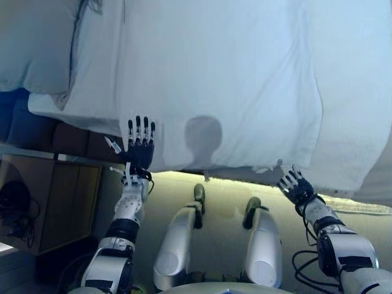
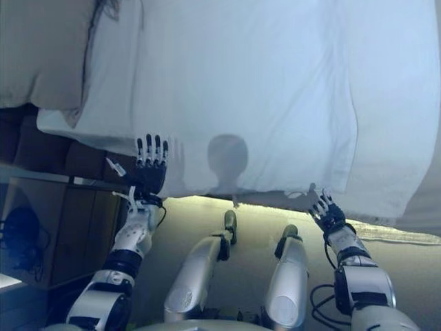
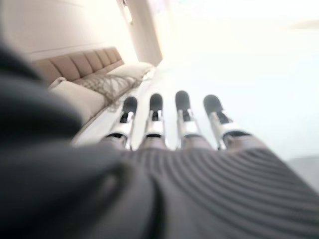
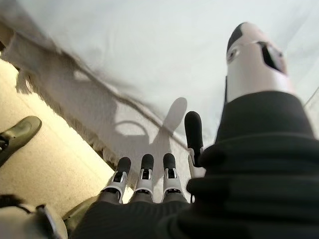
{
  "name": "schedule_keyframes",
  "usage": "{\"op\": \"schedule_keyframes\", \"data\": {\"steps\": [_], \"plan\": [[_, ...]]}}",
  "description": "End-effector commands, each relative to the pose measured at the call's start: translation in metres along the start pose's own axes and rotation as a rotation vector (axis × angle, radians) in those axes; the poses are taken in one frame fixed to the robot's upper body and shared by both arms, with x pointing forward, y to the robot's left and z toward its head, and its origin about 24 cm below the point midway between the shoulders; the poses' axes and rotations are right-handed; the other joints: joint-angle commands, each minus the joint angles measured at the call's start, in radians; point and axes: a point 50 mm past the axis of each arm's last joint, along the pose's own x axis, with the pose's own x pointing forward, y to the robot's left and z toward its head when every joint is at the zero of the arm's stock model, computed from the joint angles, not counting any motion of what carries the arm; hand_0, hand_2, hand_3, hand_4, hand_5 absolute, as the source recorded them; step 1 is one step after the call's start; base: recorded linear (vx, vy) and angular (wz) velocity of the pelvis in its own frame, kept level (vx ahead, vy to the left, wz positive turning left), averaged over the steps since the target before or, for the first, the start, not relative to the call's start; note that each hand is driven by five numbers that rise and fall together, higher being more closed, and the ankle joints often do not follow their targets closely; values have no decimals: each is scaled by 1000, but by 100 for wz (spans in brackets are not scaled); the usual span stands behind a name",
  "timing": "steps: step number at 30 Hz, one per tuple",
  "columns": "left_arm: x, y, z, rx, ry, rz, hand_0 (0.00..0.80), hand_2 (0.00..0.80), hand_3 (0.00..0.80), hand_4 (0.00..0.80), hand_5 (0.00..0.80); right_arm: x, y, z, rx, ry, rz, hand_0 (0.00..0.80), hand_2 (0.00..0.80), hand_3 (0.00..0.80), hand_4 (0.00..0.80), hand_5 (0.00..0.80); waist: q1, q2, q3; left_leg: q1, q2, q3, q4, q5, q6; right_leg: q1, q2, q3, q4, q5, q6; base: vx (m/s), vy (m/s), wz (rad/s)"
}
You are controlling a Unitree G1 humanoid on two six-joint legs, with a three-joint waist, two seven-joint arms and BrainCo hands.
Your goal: Make the bed neatly
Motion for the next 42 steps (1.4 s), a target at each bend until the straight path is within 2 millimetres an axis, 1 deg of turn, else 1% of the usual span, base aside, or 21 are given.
{"op": "schedule_keyframes", "data": {"steps": [1, 4, 7, 11, 14, 20, 24, 27, 30, 31, 32, 34, 37, 42], "plan": [[10, -19, 19, -20, -127, -79, 0, 0, 0, 0, 0, 3, 18, 23, -10, -71, 48, 0, 0, 0, 0, 0, 5, -4, 17, -54, -17, 11, 214, -199, 49, -49, 27, 45, 5, 74, 10, 28, -101, 13], [9, -20, 20, -27, -127, -82, 0, 0, 0, 0, 0, 4, 32, 30, -10, -92, 90, 0, 0, 0, 0, 0, 19, -10, 31, -115, -10, 7, 278, -218, 58, -114, 28, 53, 74, 56, 6, -28, -89, 11], [8, -21, 20, -29, -109, -95, 0, 0, 0, 0, 0, 5, 46, 39, -2, -118, 133, 0, 0, 0, 0, 0, 35, -13, 35, -168, -10, -3, 324, -225, 65, -166, 24, 53, 125, 49, 5, -8, -61, 6], [4, -20, 15, -36, -78, -101, 0, 0, 0, 0, 0, 6, 65, 47, -6, -137, 185, 0, 0, 0, 0, 0, 51, -12, 37, -224, -12, -13, 365, -229, 71, -217, 21, 52, 172, 45, 6, 0, -28, 9], [6, -21, 14, -41, -66, -104, 0, 0, 0, 0, 0, 7, 78, 51, -12, -144, 227, 0, 0, 0, 0, 0, 58, -8, 37, -254, -11, -17, 381, -227, 74, -245, 17, 56, 193, 45, 8, 12, -2, 6], [3, -25, 13, -39, -38, -130, 0, 0, 0, 0, 0, 4, 105, 69, -23, -202, 305, 0, 0, 0, 0, 0, 76, 5, 37, -293, -22, -26, 402, -224, 76, -284, 7, 53, 217, 48, 9, 20, 1, 6], [-1, -23, 16, -38, -22, -110, 0, 0, 0, 0, 0, 0, 128, 81, -26, -259, 386, 0, 0, 0, 0, 0, 90, 10, 37, -316, -28, -32, 414, -223, 76, -303, 1, 48, 232, 49, 10, 26, -35, 7], [-1, -22, 16, -44, -9, -95, 0, 0, 0, 0, 0, -4, 146, 85, -45, -286, 452, 0, 0, 0, 0, 0, 98, 10, 37, -316, -31, -35, 407, -219, 74, -305, 0, 43, 230, 50, 11, 18, -29, 11], [-4, -20, 17, -49, 0, -85, 0, 0, 0, 0, 0, -7, 158, 87, -66, -308, 500, 0, 0, 0, 0, 0, 100, 7, 37, -309, -30, -36, 394, -213, 73, -298, 0, 38, 221, 54, 12, 14, -8, 6], [-6, -19, 16, -53, 3, -81, 0, 0, 0, 0, 0, -9, 163, 88, -78, -321, 527, 452, 452, 452, 452, 452, 102, 6, 37, -305, -31, -38, 388, -210, 72, -295, -1, 35, 217, 55, 13, 15, -2, 4], [-7, -18, 17, -54, 4, -79, 0, 0, 0, 0, 0, -10, 165, 88, -82, -329, 545, 800, 800, 800, 800, 800, 102, 5, 37, -301, -31, -38, 382, -208, 72, -291, -1, 33, 212, 57, 13, 0, 0, 0], [-10, -16, 18, -57, 7, -75, 0, 0, 0, 0, 0, -12, 168, 89, -86, -331, 578, 800, 800, 800, 800, 800, 103, 3, 37, -293, -31, -39, 376, -206, 70, -283, -4, 27, 205, 60, 14, 0, 0, 0], [-11, -14, 19, -63, 12, -71, 0, 0, 0, 0, 0, -11, 166, 87, -95, -321, 568, 800, 800, 800, 800, 800, 103, 2, 37, -279, -32, -40, 368, -204, 69, -272, -5, 23, 200, 63, 14, 0, 0, 0], [-13, -11, 19, -66, 21, -74, 0, 0, 0, 0, 0, -7, 154, 81, -99, -293, 534, 800, 800, 800, 800, 800, 103, -2, 37, -251, -32, -41, 351, -203, 68, -244, -8, 14, 177, 68, 14, 0, 0, 0]]}}
